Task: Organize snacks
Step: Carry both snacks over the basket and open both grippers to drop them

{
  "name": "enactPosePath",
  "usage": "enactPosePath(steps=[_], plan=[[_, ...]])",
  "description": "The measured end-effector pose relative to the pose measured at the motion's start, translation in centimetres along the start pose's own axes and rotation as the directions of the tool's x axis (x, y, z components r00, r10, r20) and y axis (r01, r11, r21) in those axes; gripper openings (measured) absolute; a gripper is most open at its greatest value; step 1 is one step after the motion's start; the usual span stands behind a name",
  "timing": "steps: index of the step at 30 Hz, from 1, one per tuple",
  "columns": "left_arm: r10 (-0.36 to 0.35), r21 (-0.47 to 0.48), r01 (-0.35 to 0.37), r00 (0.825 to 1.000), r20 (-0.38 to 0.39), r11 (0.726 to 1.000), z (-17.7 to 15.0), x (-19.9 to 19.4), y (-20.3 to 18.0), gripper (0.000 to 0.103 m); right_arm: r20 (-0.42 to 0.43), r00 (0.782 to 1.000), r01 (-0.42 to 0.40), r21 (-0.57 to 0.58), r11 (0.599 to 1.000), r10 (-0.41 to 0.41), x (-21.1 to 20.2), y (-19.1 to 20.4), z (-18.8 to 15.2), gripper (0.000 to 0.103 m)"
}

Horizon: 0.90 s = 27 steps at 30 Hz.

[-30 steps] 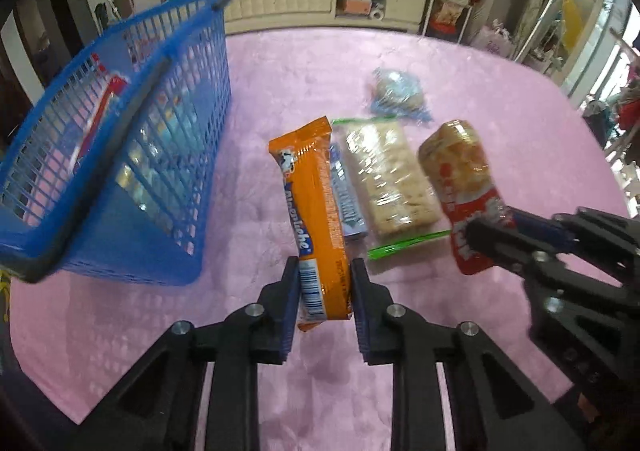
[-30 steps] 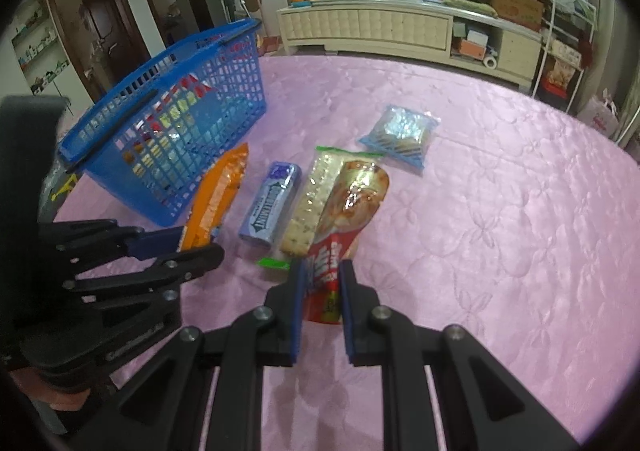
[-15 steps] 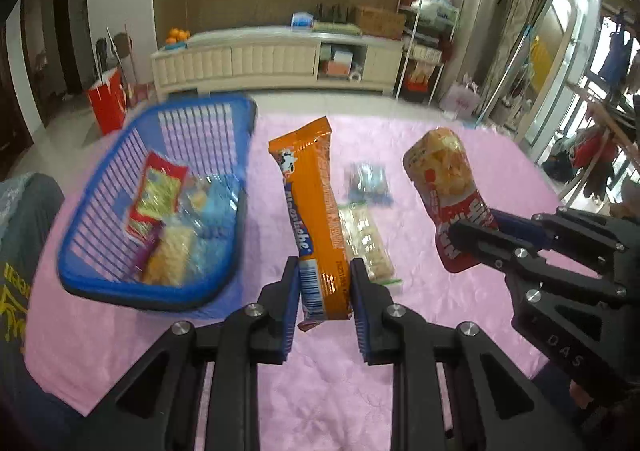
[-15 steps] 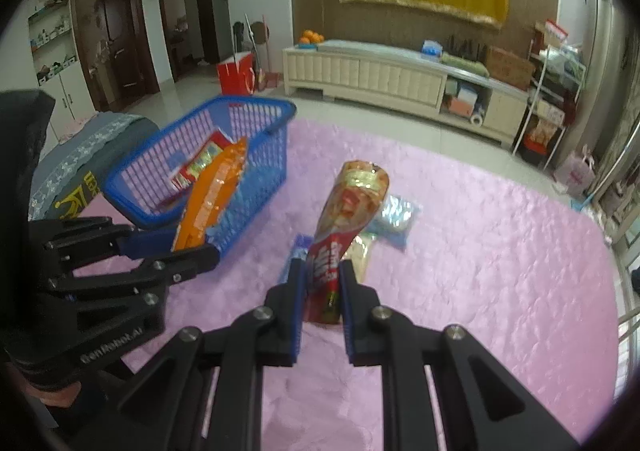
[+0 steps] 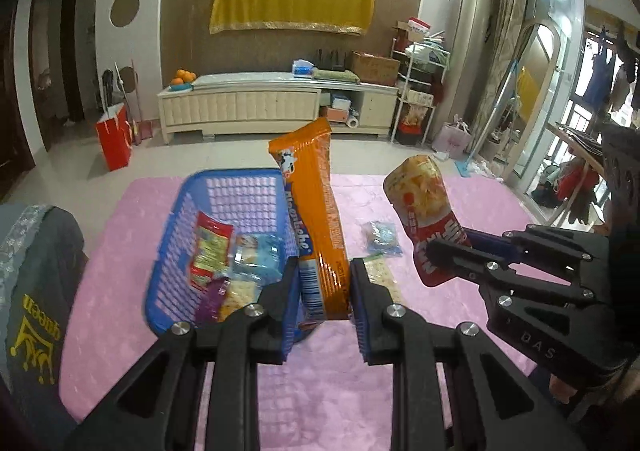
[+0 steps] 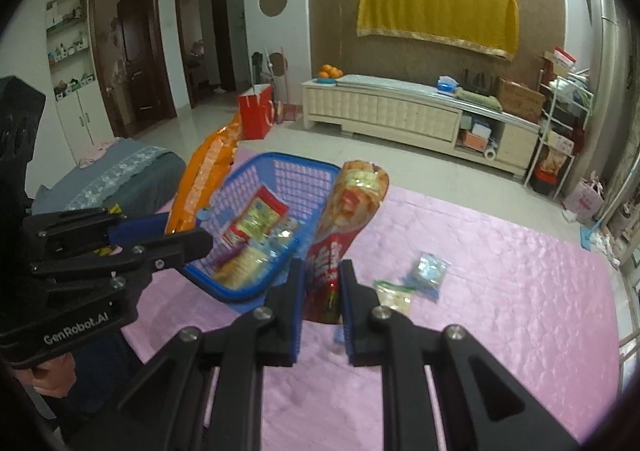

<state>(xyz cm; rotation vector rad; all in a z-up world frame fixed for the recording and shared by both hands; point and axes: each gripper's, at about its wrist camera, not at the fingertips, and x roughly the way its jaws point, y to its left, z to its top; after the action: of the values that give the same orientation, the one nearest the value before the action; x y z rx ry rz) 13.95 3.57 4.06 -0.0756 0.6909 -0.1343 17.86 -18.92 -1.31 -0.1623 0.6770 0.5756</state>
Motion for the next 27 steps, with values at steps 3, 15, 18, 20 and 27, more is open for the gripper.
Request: enactPosePath(steps=[3, 15, 18, 20, 27], plan=[[0.011, 0.002, -0.011, 1.000, 0.004, 1.000, 0.4, -0.4, 1.3, 0.022, -0.002, 1.000, -0.014, -0.007, 1.000, 0.014, 0.7, 1.0, 0.6, 0.020], [0.066, -0.068, -0.070, 0.996, -0.052, 0.995, 0.5, 2.1, 9.1, 0.022, -0.076, 0.994, -0.084, -0.043, 0.996, 0.080, 6.8, 5.2, 2.8, 0.020], [0.067, -0.070, -0.073, 0.994, -0.084, 0.995, -0.1, 3.5, 10.0, 0.022, -0.091, 0.993, -0.084, -0.047, 0.995, 0.079, 7.9, 5.6, 2.9, 0.020], [0.066, -0.076, -0.074, 0.992, -0.108, 0.994, -0.5, 4.5, 10.6, 0.022, -0.112, 0.991, -0.083, -0.042, 0.996, 0.078, 9.0, 5.8, 2.8, 0.020], [0.028, -0.107, -0.047, 0.985, -0.169, 0.993, -1.6, 7.6, 11.6, 0.022, -0.189, 0.981, -0.063, -0.052, 0.997, 0.052, 11.7, 6.4, 1.9, 0.020]])
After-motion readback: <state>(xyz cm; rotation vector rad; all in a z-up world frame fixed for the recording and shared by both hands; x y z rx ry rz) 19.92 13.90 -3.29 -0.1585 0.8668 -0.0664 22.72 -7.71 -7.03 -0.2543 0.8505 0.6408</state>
